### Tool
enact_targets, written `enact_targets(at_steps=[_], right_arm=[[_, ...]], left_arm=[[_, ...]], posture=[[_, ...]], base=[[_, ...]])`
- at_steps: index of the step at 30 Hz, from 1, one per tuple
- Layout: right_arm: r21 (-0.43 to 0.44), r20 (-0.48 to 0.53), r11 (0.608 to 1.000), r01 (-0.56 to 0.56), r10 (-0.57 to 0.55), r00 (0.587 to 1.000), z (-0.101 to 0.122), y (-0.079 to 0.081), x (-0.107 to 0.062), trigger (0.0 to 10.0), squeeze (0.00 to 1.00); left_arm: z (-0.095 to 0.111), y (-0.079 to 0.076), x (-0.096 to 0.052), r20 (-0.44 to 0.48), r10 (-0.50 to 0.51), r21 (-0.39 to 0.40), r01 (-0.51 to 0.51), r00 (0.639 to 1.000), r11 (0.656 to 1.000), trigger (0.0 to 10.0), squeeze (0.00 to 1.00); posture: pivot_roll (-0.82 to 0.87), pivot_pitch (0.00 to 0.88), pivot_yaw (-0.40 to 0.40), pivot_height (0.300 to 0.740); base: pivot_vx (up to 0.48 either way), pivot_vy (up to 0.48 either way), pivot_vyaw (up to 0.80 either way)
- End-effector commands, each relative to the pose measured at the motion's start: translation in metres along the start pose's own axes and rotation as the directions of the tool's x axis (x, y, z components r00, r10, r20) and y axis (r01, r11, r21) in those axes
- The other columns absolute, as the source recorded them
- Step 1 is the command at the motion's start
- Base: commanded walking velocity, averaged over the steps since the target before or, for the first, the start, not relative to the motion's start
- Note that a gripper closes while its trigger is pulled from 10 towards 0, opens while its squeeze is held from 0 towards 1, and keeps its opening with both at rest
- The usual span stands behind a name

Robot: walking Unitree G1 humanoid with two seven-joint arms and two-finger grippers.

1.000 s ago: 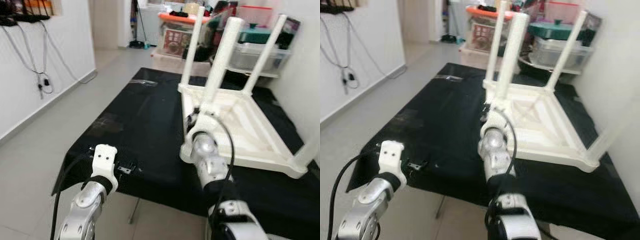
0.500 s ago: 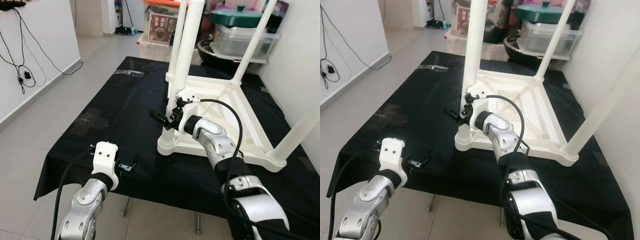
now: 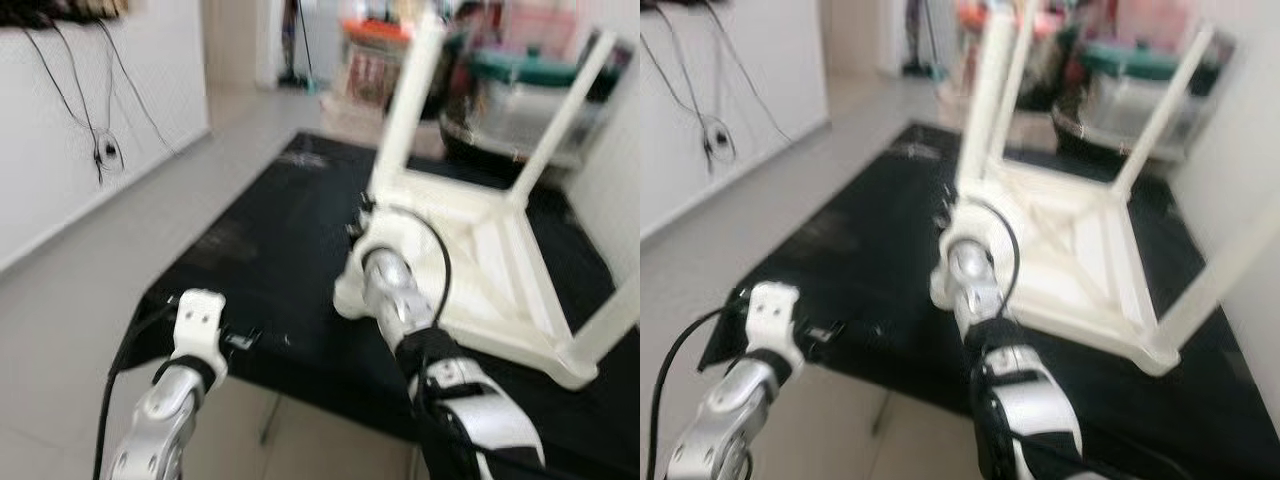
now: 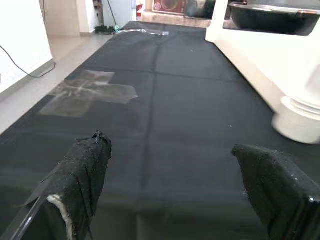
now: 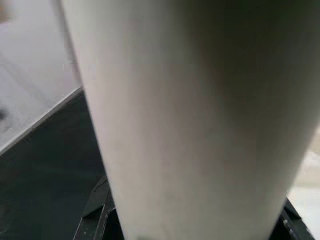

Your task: Building children table

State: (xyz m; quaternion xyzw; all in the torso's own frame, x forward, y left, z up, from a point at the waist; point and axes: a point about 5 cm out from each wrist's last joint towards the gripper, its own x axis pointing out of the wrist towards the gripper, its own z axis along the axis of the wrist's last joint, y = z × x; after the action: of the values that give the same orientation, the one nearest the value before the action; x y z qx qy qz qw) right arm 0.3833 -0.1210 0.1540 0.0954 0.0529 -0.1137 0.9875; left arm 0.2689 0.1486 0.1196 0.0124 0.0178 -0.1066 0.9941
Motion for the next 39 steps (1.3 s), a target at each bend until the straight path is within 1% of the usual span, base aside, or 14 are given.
enact_targets(at_steps=[1, 3, 7, 8, 12, 13, 15, 22, 23, 30, 32, 34, 35, 39], right_arm=[[0.013, -0.201, 0.99, 0.138, -0.133, 0.971, -0.04, -0.028, -0.006, 0.0, 0.0], [0.039, -0.188, 0.998, 0.044, -0.036, 0.982, -0.027, -0.016, -0.013, 10.0, 0.0], [0.036, -0.178, 0.999, 0.01, -0.003, 0.984, -0.022, -0.01, -0.015, 10.0, 0.0], [0.055, -0.111, 0.992, -0.11, 0.115, 0.987, -0.006, 0.005, -0.017, 10.0, 1.0], [0.054, 0.01, 0.937, -0.345, 0.345, 0.939, 0.03, 0.031, -0.014, 10.0, 1.0], [0.048, 0.025, 0.86, -0.508, 0.508, 0.861, 0.044, 0.038, -0.01, 10.0, 0.0], [0.048, 0.025, 0.86, -0.508, 0.508, 0.861, 0.044, 0.038, -0.01, 10.0, 0.0], [-0.138, -0.039, 0.501, -0.854, 0.859, 0.51, 0.035, 0.036, -0.012, 10.0, 0.0], [-0.141, -0.072, 0.464, -0.875, 0.876, 0.476, 0.028, 0.038, -0.013, 1.6, 0.0], [-0.101, -0.106, 0.394, -0.914, 0.909, 0.403, 0.015, 0.048, -0.02, 0.0, 0.0], [-0.075, -0.156, 0.851, -0.519, 0.504, 0.849, 0.002, 0.027, 0.006, 0.0, 0.0], [-0.075, -0.156, 0.851, -0.519, 0.504, 0.849, 0.002, 0.027, 0.006, 0.0, 0.0], [-0.056, -0.196, 0.972, -0.229, 0.215, 0.957, -0.01, 0.005, 0.012, 0.0, 0.2], [-0.043, -0.244, 0.999, 0.026, -0.035, 0.969, -0.037, -0.013, 0.002, 0.0, 0.0]], left_arm=[[0.002, -0.003, 0.002, -0.002, -0.017, 0.0, 0.017, 1.0, 1.0, 10.0, 0.0], [-0.001, -0.004, 0.0, -0.013, -0.022, -0.006, 0.022, 1.0, 1.0, 10.0, 0.0], [-0.003, -0.004, -0.001, -0.017, -0.026, -0.006, 0.025, 1.0, 1.0, 10.0, 0.0], [-0.002, -0.005, 0.0, -0.017, -0.028, -0.007, 0.028, 0.999, 1.0, 10.0, 0.0], [0.002, -0.002, 0.002, -0.008, -0.025, -0.006, 0.025, 1.0, 1.0, 10.0, 0.0], [0.003, 0.0, 0.001, -0.005, -0.022, -0.006, 0.022, 1.0, 1.0, 10.0, 0.0], [0.003, 0.0, 0.001, -0.005, -0.022, -0.006, 0.022, 1.0, 1.0, 10.0, 0.0], [0.002, 0.003, 0.005, -0.008, -0.031, 0.007, 0.031, 0.999, 0.999, 10.0, 0.0], [0.004, 0.003, 0.007, -0.003, -0.032, 0.01, 0.032, 0.999, 0.999, 10.0, 0.0], [0.007, 0.004, 0.007, 0.004, -0.027, 0.008, 0.027, 1.0, 1.0, 10.0, 0.0], [0.002, 0.005, 0.002, -0.01, -0.025, 0.011, 0.025, 1.0, 1.0, 10.0, 0.0], [0.002, 0.005, 0.002, -0.01, -0.025, 0.011, 0.025, 1.0, 1.0, 10.0, 0.0], [0.001, 0.005, 0.001, -0.015, -0.024, 0.012, 0.024, 1.0, 1.0, 10.0, 0.0], [0.002, 0.002, 0.003, -0.011, -0.029, 0.011, 0.029, 1.0, 1.0, 10.0, 0.0]], posture=[[0.12, 0.0, -0.119, 0.74], [0.11, 0.0, -0.115, 0.74], [0.11, 0.0, -0.115, 0.74], [0.11, 0.0, -0.112, 0.74], [0.12, 0.0, -0.112, 0.74], [0.12, 0.0, -0.112, 0.74], [0.12, 0.0, -0.112, 0.74], [0.12, 0.0, -0.098, 0.74], [0.13, 0.0, -0.101, 0.74], [0.13, 0.0, -0.103, 0.74], [0.12, 0.0, -0.101, 0.74], [0.12, 0.0, -0.101, 0.74], [0.12, 0.0, -0.1, 0.74], [0.13, 0.0, -0.101, 0.74]], base=[[0.0, 0.0, 0.0], [0.0, 0.0, 0.0], [0.0, 0.0, 0.0], [0.0, 0.0, 0.0], [0.0, 0.0, 0.0], [0.0, 0.0, 0.0], [0.0, 0.0, 0.0], [0.0, 0.0, 0.0], [0.0, 0.0, 0.0], [0.0, 0.0, 0.0], [0.0, 0.0, 0.0], [0.0, 0.0, 0.0], [0.0, 0.0, 0.0], [0.0, 0.0, 0.0]])
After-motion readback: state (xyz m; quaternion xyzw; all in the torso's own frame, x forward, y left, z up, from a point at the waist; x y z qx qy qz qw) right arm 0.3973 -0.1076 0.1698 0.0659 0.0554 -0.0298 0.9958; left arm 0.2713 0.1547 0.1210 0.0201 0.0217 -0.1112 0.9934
